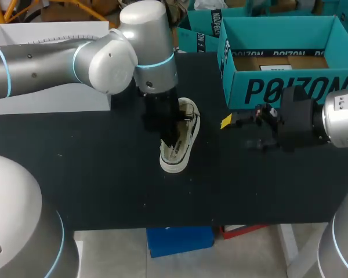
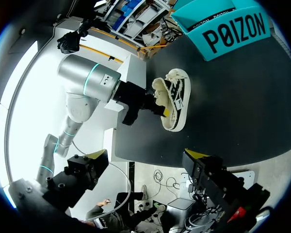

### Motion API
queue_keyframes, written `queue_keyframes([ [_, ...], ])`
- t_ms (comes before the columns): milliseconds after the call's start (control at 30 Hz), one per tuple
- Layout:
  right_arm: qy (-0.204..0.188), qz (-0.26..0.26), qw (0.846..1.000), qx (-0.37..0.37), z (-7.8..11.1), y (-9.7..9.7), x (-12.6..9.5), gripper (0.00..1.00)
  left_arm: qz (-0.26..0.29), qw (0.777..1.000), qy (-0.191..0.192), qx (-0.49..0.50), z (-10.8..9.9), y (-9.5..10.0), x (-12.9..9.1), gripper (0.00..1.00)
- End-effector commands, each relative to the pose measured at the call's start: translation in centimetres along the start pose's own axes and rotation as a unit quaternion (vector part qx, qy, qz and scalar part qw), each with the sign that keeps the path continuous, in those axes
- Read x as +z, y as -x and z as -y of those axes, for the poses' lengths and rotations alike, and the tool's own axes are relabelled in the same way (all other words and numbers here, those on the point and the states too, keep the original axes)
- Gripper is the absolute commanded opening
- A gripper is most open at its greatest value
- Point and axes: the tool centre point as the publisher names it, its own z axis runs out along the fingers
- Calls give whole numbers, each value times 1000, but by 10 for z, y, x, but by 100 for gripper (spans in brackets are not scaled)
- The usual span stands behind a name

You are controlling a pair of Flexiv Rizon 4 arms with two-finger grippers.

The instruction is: Take the shoe out of the shoebox, open the shoe tongue, remove and reinsert the insole, then place the shoe into the shoebox

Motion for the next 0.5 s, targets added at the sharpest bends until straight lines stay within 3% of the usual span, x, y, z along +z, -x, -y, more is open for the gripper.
queue_keyframes([
  [33, 0, 0, 1000, 0, 0, 0, 0, 100, 12, 1000, 17, -1, 13, -13, -26, 10],
  [300, 0, 0, 1000, 0, 0, 0, 0, 100, 49, 998, 34, -29, 13, -27, -54, 15],
  [367, 0, 0, 1000, 0, 0, 0, 0, 100, 74, 996, 35, -44, 8, -32, -59, 0],
  [500, 0, 0, 1000, 0, 0, 0, 0, 100, 143, 986, 19, -78, -2, -38, -64, 0],
])
